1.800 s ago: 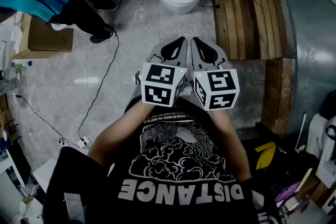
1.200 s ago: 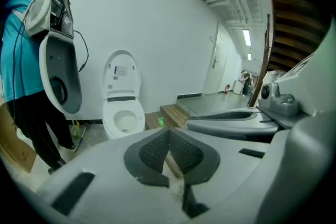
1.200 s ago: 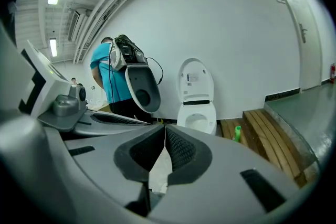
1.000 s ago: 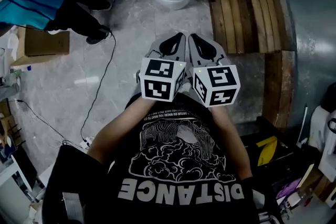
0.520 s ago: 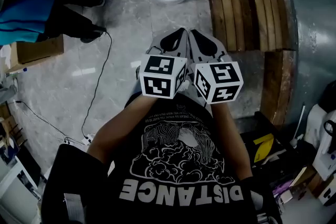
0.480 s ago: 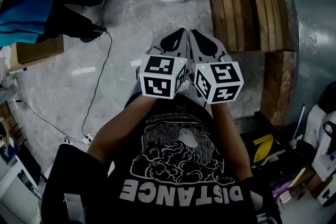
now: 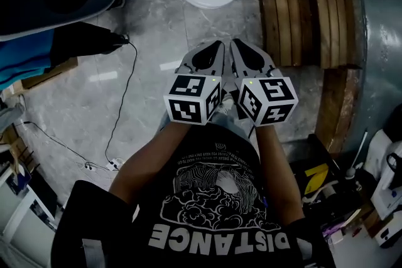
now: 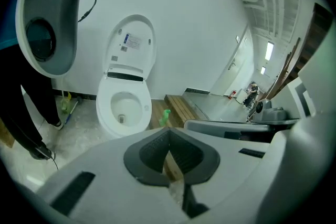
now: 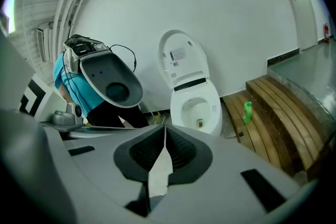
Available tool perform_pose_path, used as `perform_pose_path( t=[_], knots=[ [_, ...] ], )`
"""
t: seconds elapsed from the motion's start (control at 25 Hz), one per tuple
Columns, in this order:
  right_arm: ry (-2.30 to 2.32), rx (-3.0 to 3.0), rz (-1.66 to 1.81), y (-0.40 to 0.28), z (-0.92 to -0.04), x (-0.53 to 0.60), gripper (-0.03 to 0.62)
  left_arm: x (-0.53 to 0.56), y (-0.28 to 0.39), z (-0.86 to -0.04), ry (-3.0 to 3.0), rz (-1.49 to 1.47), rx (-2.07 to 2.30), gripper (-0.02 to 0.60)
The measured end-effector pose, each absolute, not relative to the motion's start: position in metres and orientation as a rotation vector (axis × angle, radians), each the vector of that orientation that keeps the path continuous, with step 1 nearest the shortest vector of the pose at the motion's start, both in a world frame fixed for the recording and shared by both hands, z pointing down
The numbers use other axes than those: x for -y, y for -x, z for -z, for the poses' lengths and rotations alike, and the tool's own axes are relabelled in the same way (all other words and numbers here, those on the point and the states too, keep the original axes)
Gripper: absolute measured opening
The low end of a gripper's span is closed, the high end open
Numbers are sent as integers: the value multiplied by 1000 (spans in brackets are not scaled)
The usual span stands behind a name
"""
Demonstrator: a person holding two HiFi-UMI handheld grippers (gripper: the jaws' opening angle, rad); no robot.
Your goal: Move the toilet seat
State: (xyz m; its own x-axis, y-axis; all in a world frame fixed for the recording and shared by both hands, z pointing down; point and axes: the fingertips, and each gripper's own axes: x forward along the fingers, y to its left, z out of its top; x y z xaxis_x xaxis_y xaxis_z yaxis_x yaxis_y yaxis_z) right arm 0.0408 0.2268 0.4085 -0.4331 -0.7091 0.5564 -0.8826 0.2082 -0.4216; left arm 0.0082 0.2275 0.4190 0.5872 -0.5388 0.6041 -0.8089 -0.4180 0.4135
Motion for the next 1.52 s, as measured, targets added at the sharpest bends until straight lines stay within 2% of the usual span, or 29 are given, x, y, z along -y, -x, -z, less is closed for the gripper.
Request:
perform_pose_path(
  t=[0.72,1.16,1.24,1.32,1.52],
  knots=[
    [-1570,2064,-1459,-32,-546,-133,21,-115,9,-559,-1913,-413,945,14],
    [-1610,2018,-1592,-41,-625,-105,25,-91,11,-648,-1814,-320,897,15],
    [-1606,2033,-1636,-41,-636,-102,40,-89,13,-661,-1797,-305,918,15],
    [-1587,2046,-1667,-41,-648,-101,113,-87,14,-673,-1755,-265,930,15],
    [-1580,2065,-1741,-47,-678,-97,134,-89,23,-703,-1666,-191,954,23]
  ],
)
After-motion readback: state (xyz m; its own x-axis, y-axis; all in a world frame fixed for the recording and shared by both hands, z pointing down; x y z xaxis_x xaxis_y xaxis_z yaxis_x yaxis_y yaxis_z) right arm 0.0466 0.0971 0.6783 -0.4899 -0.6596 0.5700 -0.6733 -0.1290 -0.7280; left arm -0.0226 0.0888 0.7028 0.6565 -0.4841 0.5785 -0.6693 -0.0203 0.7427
